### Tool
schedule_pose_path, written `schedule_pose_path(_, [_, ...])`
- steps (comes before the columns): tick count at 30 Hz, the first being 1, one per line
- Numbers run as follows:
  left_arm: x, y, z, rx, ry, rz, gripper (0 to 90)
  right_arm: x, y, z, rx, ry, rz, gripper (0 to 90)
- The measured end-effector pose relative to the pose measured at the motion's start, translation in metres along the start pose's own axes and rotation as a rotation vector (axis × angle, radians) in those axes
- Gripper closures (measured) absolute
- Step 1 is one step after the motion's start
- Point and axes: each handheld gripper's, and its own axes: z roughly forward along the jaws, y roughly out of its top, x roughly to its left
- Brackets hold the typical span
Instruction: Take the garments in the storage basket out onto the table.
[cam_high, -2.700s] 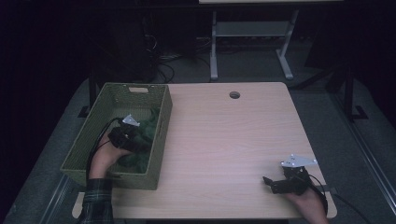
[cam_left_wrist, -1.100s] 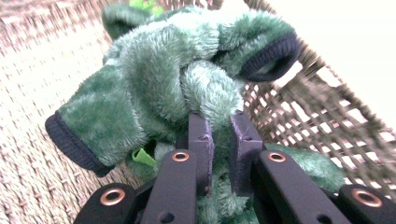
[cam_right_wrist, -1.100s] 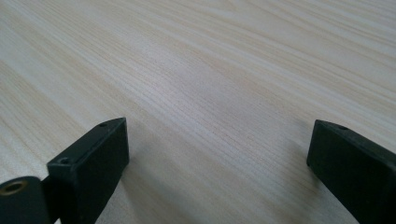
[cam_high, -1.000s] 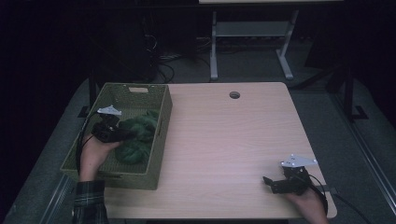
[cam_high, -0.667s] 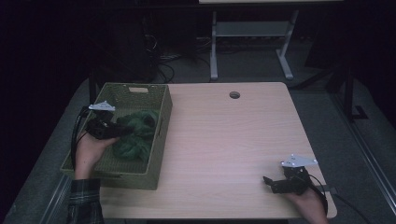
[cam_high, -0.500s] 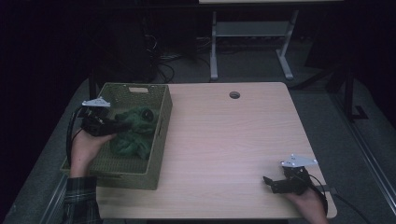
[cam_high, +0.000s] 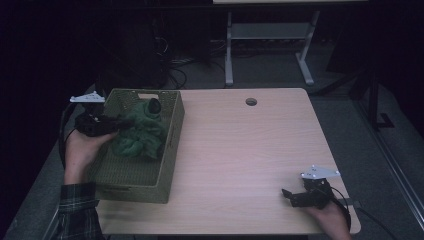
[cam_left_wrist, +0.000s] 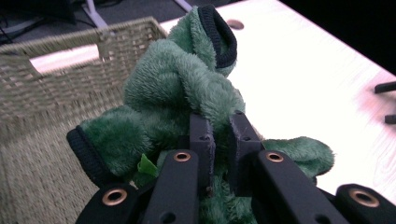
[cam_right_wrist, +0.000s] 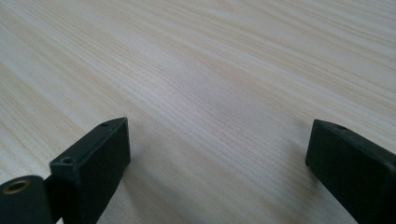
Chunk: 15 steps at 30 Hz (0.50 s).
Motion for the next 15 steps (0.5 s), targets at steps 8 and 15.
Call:
schedule_pose_path(8, [-0.008,0.024,-0.022,-0.075,-0.002,0.021,82.3,0.0,0.0,0.0,-0.001,-0.001,0.001,6.2])
schedule_pose_path(15, [-0.015,0.042,-0.032,-0.112,-0.003,0.043,82.2,0.0,0.0,0.0,-0.001,-0.001,0.001,6.2])
